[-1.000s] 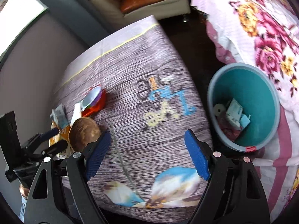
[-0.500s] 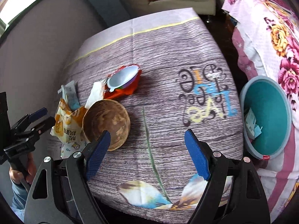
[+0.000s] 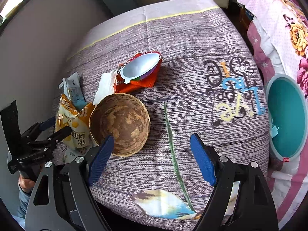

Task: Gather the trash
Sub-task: 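Move both tools back over the remaining trash on the table, then grasp the yellow snack bag with the left tool while the right tool grasps the coconut shell, then carry the snack bag and coconut shell over the teal bin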

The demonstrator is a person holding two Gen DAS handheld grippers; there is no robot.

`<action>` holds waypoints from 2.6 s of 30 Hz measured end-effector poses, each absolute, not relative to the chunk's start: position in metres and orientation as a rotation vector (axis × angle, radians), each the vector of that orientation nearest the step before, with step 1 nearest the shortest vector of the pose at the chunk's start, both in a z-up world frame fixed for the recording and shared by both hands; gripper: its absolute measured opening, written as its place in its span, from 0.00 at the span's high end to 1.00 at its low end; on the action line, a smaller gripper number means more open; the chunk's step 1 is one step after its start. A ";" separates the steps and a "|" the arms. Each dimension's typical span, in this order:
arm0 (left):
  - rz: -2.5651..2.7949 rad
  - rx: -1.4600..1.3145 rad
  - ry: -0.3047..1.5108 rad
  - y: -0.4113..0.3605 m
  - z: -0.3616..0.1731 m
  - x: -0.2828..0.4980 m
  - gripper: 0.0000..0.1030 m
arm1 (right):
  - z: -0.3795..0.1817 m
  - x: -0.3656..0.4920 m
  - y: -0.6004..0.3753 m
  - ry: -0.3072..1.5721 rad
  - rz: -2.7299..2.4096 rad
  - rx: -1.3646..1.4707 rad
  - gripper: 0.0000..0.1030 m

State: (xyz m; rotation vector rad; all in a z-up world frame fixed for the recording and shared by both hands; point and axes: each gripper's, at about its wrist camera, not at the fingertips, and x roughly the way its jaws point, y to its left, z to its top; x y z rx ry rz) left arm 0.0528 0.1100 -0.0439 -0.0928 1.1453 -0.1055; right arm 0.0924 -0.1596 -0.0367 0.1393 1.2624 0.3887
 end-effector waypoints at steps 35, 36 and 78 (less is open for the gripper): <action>-0.132 -0.088 1.075 0.112 -0.025 0.042 0.86 | -0.049 0.099 -0.153 1.144 0.432 0.170 0.95; -0.127 -0.092 1.069 0.112 -0.021 0.041 0.86 | -0.045 0.098 -0.157 1.130 0.429 0.171 0.95; -0.529 0.214 1.059 -0.217 -0.010 0.126 0.86 | 0.009 0.065 -0.462 0.807 0.000 0.511 0.95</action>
